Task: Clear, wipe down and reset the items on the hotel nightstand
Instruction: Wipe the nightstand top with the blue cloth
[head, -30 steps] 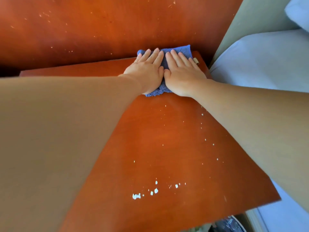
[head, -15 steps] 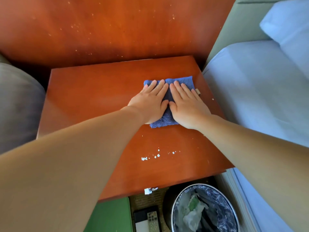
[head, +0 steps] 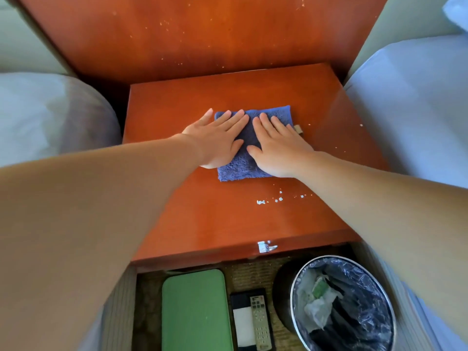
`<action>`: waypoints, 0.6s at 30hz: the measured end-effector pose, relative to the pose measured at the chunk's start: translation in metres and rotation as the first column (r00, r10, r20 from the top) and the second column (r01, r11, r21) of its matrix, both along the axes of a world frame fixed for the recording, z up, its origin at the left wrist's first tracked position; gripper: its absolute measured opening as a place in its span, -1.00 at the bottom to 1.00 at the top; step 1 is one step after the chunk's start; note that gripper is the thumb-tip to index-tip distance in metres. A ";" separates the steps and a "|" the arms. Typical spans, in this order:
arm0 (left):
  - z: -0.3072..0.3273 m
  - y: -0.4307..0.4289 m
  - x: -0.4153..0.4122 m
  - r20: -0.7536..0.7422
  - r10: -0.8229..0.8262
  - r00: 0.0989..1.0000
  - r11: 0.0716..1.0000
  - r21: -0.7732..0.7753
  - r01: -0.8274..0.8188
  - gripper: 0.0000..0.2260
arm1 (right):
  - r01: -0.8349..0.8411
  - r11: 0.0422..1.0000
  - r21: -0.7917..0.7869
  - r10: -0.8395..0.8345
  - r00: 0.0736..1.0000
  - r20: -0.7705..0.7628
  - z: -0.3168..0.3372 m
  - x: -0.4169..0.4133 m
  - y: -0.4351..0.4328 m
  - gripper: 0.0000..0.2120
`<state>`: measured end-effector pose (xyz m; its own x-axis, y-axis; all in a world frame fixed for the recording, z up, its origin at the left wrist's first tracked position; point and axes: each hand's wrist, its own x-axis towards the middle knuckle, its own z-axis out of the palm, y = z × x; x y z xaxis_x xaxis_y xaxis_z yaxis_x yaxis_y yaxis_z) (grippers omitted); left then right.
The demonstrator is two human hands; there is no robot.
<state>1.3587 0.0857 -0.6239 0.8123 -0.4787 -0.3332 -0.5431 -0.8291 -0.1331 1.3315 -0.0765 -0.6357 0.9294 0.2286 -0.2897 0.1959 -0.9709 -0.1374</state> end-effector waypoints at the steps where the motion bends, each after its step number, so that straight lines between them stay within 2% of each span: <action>1: 0.000 0.013 0.001 0.000 0.021 1.000 1.000 0.003 -0.021 -0.49 | -0.010 1.000 0.009 0.010 1.000 -0.002 -0.001 0.005 0.014 -0.38; 5: -0.009 0.073 0.003 0.019 0.106 0.994 0.993 -0.047 -0.105 -0.49 | -0.055 0.998 0.032 0.053 0.998 0.038 -0.012 0.018 0.070 -0.39; 12: -0.023 0.129 0.037 0.040 0.223 0.974 0.961 -0.179 -0.213 -0.48 | -0.095 0.995 0.003 0.094 0.989 0.112 -0.019 0.061 0.127 -0.41; 18: -0.025 0.161 0.082 0.046 0.278 0.960 0.947 -0.182 -0.265 -0.48 | -0.113 0.994 0.008 0.111 0.985 0.132 -0.021 0.112 0.161 -0.42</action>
<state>1.4403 0.2464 -0.6487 0.9379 -0.2818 -0.2024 -0.2887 -0.9574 -0.0048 1.4434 0.0843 -0.6566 0.9274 0.3369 -0.1624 0.3208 -0.9398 -0.1178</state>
